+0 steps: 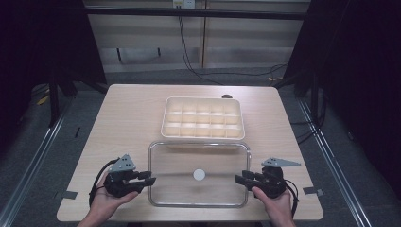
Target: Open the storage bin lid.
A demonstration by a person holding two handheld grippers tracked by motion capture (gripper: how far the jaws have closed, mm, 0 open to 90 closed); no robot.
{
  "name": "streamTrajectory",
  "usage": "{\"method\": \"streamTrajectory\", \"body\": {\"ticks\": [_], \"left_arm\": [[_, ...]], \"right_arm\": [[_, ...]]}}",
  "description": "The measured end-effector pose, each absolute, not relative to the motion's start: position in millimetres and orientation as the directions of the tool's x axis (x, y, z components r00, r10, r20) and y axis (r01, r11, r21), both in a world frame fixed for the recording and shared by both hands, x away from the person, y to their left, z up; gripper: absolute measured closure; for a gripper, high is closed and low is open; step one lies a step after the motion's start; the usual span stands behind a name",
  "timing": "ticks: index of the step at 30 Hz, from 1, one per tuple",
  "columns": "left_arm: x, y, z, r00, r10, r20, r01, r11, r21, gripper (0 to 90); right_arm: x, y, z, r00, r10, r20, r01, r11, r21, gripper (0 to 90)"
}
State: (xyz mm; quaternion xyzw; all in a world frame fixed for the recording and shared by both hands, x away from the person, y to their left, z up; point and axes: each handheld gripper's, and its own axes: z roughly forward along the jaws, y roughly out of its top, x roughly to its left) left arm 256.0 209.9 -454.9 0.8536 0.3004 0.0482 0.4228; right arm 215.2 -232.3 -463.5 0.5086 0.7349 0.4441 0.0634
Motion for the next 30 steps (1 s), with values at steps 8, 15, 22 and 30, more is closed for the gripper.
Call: {"method": "streamTrajectory", "body": {"ticks": [8,15,22,30], "left_arm": [[260.5,208.0,-459.9,0.808,0.564,-0.173,0.484,-0.465,0.741,65.7],[262.0,205.3,-464.5,0.808,0.563,-0.173,0.492,-0.485,0.723,62.5],[276.0,202.5,-470.6,0.800,0.564,-0.205,0.525,-0.493,0.693,61.1],[278.5,199.4,-475.6,0.791,0.578,-0.203,0.535,-0.491,0.687,58.6]], "right_arm": [[221.7,-232.7,-470.1,-0.474,0.802,0.363,0.699,0.091,0.710,54.2],[225.3,-229.3,-472.8,-0.467,0.815,0.344,0.721,0.126,0.681,48.8],[233.5,-231.2,-482.9,-0.443,0.816,0.371,0.737,0.096,0.669,46.7],[239.3,-230.4,-488.4,-0.440,0.824,0.358,0.749,0.116,0.652,42.5]]}}
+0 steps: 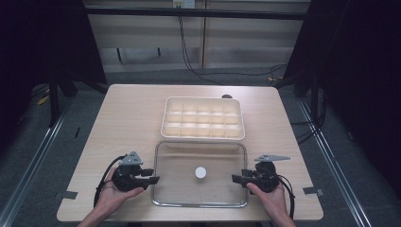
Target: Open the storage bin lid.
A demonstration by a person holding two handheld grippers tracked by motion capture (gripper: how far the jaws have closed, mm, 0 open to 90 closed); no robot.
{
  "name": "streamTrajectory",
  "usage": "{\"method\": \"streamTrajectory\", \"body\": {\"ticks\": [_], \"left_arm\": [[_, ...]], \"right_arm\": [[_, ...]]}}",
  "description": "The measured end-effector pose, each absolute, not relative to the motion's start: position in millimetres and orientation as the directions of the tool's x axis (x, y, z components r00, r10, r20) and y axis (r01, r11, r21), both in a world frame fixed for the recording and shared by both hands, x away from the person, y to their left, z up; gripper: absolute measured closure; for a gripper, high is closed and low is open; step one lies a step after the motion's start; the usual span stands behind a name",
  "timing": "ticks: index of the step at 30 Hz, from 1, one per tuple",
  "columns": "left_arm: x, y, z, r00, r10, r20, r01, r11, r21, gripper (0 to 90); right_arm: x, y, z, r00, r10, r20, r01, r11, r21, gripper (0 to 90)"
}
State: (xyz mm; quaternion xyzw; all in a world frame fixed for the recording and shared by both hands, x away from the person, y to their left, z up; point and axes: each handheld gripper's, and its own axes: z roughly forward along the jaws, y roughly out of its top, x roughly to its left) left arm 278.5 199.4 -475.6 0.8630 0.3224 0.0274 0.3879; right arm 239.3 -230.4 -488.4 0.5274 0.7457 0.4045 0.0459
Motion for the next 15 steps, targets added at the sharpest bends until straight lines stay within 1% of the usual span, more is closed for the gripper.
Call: {"method": "streamTrajectory", "body": {"ticks": [8,15], "left_arm": [[282.5,199.4,-479.6,0.791,0.572,-0.218,0.546,-0.497,0.674,56.4],[283.8,199.4,-484.4,0.786,0.573,-0.232,0.552,-0.482,0.680,53.7]], "right_arm": [[242.9,-228.2,-492.0,-0.422,0.844,0.330,0.751,0.122,0.648,39.6],[245.5,-227.7,-495.4,-0.426,0.840,0.335,0.745,0.116,0.658,37.7]]}}
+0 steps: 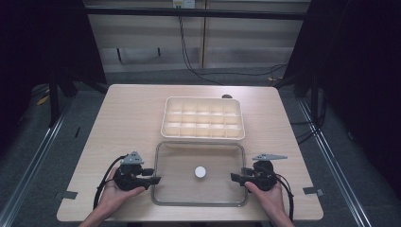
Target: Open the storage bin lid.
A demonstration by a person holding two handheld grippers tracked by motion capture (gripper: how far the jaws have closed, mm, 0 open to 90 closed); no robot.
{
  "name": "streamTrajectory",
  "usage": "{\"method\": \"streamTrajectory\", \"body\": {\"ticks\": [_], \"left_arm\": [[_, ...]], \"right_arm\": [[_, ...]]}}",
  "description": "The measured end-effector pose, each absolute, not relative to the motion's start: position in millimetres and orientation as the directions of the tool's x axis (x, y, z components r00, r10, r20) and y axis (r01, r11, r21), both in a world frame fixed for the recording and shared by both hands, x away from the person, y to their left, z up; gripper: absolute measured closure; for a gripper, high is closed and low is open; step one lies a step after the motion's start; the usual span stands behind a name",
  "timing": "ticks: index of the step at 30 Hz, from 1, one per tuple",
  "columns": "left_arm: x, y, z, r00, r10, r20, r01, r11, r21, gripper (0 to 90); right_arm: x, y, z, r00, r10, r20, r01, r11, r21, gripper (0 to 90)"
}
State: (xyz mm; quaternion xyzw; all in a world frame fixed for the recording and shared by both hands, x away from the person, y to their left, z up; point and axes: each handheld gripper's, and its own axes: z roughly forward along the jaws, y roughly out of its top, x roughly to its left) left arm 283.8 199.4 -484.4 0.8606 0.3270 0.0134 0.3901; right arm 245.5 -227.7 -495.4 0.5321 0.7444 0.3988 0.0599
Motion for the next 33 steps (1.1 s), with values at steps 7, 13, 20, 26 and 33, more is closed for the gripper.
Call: {"method": "streamTrajectory", "body": {"ticks": [7,13,20,26,33], "left_arm": [[283.4,198.3,-488.3,0.775,0.580,-0.251,0.575,-0.481,0.662,50.1],[284.2,198.3,-490.1,0.774,0.577,-0.262,0.581,-0.481,0.657,48.6],[285.7,197.6,-491.0,0.778,0.584,-0.233,0.566,-0.489,0.664,48.8],[286.0,199.5,-486.7,0.771,0.599,-0.216,0.558,-0.473,0.682,44.2],[281.1,209.2,-473.6,0.762,0.620,-0.186,0.526,-0.427,0.736,37.4]], "right_arm": [[243.9,-222.0,-497.0,-0.417,0.866,0.275,0.740,0.148,0.656,33.5],[244.6,-222.3,-497.3,-0.420,0.871,0.255,0.732,0.159,0.663,33.4],[246.8,-228.8,-496.6,-0.390,0.874,0.290,0.748,0.116,0.653,32.4],[243.8,-232.5,-488.0,-0.422,0.862,0.280,0.690,0.105,0.716,33.1],[234.8,-236.9,-473.5,-0.479,0.844,0.240,0.595,0.111,0.796,30.3]]}}
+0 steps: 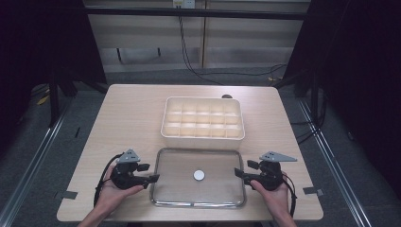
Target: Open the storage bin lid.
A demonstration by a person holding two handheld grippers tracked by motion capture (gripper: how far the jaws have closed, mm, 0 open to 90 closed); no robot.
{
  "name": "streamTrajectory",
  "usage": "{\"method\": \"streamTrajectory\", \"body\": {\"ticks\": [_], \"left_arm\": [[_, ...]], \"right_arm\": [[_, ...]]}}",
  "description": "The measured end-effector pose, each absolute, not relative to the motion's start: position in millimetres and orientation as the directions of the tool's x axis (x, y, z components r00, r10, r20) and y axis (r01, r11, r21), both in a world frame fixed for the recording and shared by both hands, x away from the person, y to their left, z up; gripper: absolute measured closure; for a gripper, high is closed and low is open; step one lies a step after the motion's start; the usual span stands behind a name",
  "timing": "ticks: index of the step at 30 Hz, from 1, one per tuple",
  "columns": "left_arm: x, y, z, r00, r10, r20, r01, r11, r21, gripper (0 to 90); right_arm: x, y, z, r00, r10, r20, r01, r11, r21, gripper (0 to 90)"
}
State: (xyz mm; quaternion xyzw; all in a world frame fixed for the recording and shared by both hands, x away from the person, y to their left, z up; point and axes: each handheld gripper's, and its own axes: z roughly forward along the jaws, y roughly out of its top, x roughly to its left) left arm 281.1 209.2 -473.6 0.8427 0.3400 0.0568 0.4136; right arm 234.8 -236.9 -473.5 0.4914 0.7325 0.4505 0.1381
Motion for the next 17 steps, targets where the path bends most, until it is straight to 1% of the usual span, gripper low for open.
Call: {"method": "streamTrajectory", "body": {"ticks": [2,6,7,9,13,14,17], "left_arm": [[278.9,213.1,-469.3,0.762,0.621,-0.182,0.513,-0.410,0.754,35.6],[277.6,221.1,-463.8,0.742,0.649,-0.170,0.515,-0.388,0.765,35.9],[276.7,223.4,-462.9,0.739,0.651,-0.176,0.516,-0.378,0.768,35.7],[273.6,229.2,-461.3,0.739,0.649,-0.182,0.520,-0.377,0.766,32.1],[262.3,239.1,-459.0,0.734,0.657,-0.171,0.509,-0.365,0.780,31.5],[260.0,240.6,-458.6,0.719,0.670,-0.182,0.517,-0.341,0.786,31.6],[260.0,247.3,-459.8,0.705,0.678,-0.207,0.534,-0.315,0.785,31.9]], "right_arm": [[230.7,-238.4,-468.9,-0.486,0.844,0.226,0.567,0.108,0.817,29.5],[223.8,-243.7,-463.0,-0.491,0.842,0.224,0.538,0.091,0.838,27.8],[222.0,-245.0,-461.5,-0.486,0.845,0.224,0.537,0.087,0.839,27.7],[219.6,-248.7,-459.3,-0.487,0.843,0.228,0.529,0.077,0.845,27.3],[217.9,-256.1,-455.7,-0.470,0.853,0.227,0.511,0.053,0.858,26.4],[217.4,-257.7,-454.6,-0.466,0.856,0.224,0.511,0.054,0.858,26.4],[213.4,-266.1,-452.3,-0.459,0.856,0.237,0.510,0.035,0.860,25.1]]}}
